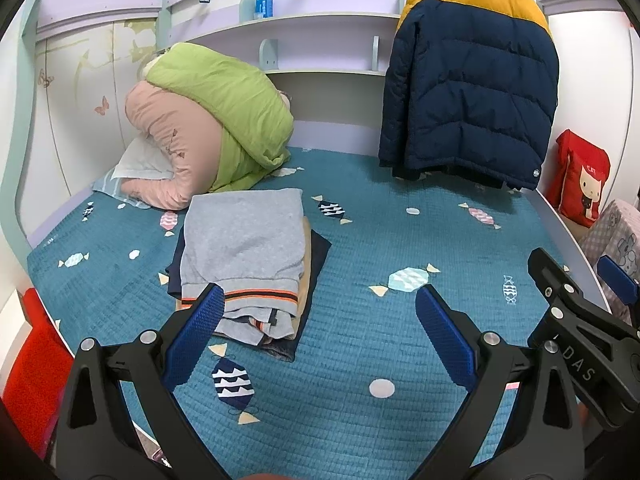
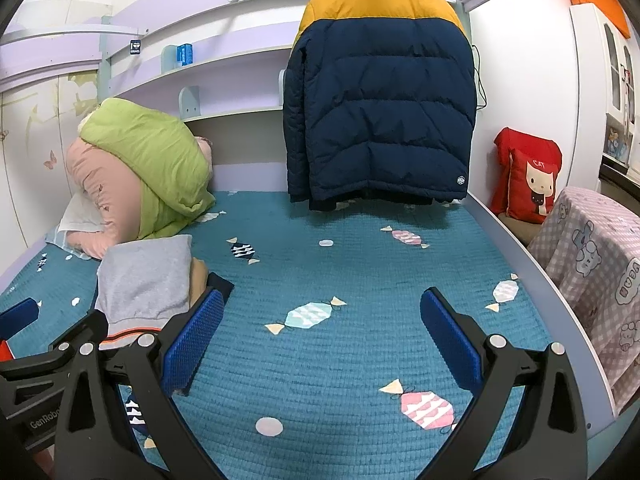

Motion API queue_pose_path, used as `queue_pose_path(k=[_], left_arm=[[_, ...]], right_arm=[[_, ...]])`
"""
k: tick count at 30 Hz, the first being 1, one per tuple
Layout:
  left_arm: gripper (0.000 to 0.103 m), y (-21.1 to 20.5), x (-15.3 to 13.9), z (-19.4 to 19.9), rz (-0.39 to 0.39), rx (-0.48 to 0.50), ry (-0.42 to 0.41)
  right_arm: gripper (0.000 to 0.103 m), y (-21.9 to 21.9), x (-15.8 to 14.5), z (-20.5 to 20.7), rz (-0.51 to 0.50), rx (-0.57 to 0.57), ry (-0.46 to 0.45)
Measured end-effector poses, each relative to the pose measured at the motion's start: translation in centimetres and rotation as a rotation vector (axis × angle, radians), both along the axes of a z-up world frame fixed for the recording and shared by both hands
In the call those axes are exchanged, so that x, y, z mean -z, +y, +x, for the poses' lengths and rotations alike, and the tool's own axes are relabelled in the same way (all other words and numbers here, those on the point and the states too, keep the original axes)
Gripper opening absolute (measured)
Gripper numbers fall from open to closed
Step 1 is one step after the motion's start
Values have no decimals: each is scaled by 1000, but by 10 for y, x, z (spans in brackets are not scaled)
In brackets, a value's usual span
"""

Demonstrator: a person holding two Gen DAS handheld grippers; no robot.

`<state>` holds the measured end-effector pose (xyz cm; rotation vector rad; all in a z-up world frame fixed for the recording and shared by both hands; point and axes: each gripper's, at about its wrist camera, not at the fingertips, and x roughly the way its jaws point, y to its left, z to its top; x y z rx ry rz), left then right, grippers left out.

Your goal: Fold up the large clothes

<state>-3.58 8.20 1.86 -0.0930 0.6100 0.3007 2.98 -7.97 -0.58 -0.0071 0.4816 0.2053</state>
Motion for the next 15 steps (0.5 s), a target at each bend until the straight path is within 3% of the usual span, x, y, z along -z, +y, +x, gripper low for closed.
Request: queue_pose_path(k=[15], left_arm=[[97,0,1,0,-10,7,5]], right_arm=[[96,-1,3,-3,3,10,13]])
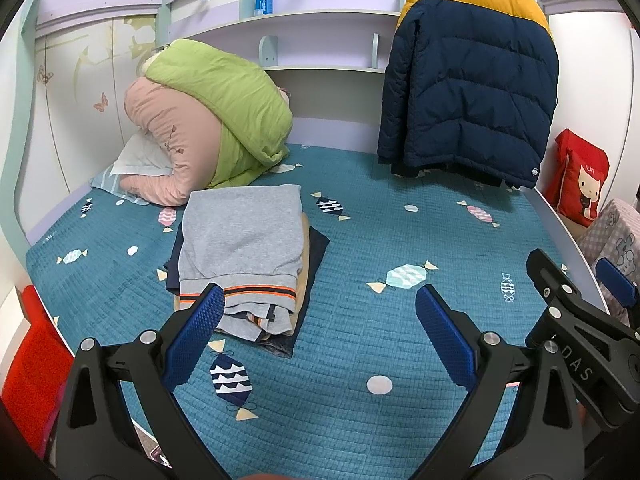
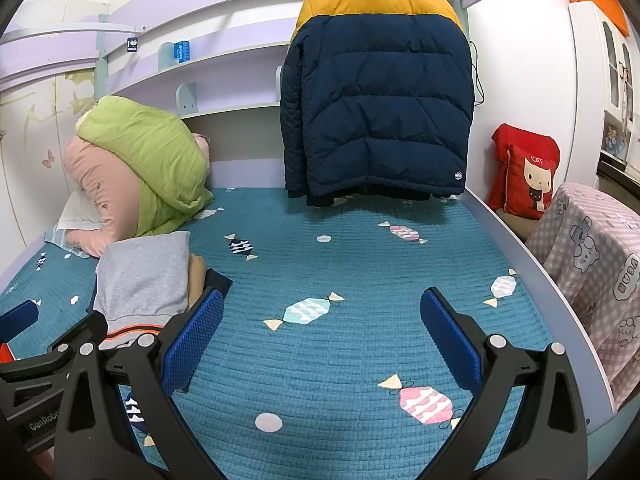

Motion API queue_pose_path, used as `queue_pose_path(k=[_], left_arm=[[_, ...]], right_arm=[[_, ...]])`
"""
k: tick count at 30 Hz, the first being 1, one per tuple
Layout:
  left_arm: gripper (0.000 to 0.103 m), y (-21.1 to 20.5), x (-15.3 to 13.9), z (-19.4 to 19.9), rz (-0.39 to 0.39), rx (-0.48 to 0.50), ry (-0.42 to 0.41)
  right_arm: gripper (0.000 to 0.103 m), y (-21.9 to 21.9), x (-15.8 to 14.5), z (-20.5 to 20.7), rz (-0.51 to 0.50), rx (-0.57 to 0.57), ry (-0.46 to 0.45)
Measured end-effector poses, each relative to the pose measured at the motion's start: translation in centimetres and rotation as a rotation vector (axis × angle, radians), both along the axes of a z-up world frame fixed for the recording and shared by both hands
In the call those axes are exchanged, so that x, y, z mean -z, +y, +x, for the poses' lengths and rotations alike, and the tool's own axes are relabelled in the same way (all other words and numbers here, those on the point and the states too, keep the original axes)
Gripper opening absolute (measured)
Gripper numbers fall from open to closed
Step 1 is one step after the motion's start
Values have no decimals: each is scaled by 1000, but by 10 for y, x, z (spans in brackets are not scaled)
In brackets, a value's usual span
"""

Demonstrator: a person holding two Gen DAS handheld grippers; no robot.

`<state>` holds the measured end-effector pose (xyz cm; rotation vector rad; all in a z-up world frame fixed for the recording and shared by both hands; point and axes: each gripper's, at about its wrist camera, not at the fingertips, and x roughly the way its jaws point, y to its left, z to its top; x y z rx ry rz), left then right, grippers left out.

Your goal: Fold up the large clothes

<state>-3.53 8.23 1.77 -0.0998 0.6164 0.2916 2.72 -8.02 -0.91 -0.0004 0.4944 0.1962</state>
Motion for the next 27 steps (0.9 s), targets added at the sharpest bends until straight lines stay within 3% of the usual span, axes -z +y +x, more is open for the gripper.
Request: queue_pose_path(k=[27], left_arm=[[97,-2,3,5,-7,11,7]], right_arm=[[96,-2,-3,3,-5,4,2]])
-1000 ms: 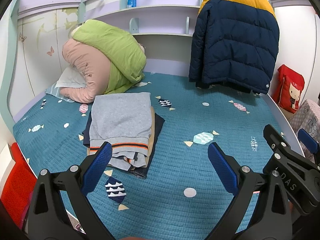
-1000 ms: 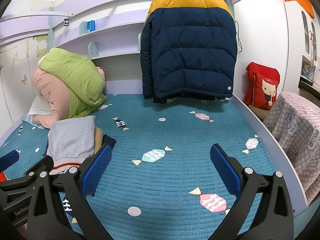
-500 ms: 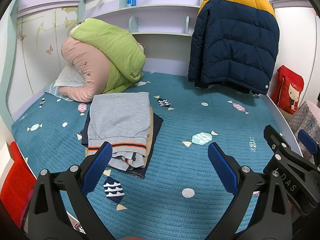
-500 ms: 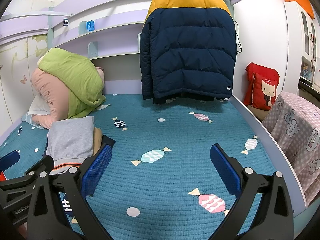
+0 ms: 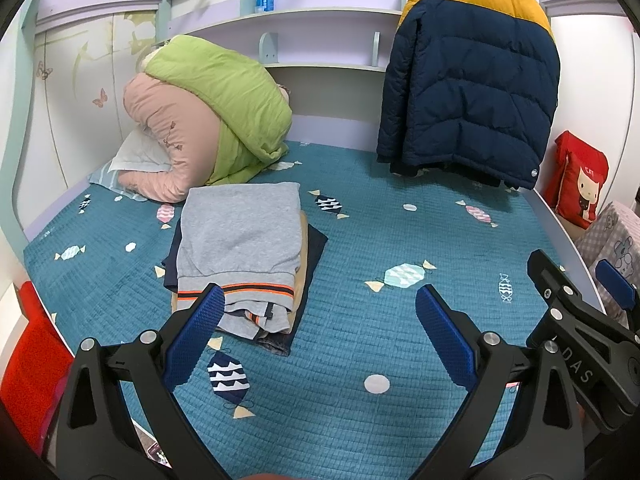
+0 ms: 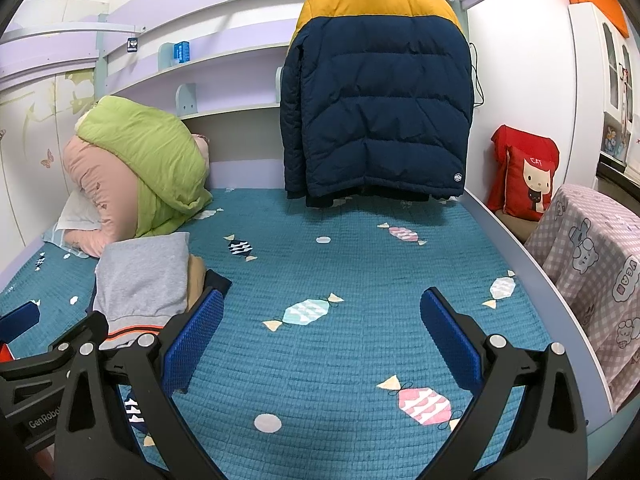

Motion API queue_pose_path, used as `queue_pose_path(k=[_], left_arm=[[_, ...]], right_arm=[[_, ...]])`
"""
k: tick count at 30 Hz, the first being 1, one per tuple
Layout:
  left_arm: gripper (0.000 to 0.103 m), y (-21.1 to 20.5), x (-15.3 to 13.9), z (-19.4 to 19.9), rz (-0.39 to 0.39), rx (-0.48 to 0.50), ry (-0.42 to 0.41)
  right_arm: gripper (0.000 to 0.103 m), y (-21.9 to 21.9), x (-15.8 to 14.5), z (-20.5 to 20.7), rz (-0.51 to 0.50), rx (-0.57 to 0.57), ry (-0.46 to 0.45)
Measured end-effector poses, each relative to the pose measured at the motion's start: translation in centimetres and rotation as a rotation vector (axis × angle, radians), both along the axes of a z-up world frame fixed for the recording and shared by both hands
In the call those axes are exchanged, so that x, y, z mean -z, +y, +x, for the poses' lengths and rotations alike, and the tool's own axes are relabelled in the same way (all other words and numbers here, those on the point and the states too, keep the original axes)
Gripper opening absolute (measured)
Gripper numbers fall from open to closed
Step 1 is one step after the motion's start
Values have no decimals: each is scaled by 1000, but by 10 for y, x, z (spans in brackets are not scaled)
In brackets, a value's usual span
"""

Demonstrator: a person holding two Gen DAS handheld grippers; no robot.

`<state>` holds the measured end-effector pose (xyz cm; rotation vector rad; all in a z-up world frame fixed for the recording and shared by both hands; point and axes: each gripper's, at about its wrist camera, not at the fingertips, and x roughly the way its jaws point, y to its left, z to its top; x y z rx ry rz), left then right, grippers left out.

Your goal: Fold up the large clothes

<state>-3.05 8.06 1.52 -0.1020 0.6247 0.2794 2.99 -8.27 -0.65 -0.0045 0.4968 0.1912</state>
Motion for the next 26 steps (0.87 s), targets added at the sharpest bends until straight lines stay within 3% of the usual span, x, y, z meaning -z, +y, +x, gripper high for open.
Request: queue_pose_path(k=[26], left_arm=[[97,-1,1,-5,-5,-11,6]], right_arm=[[95,-1,-1,-1,-1,1,1]])
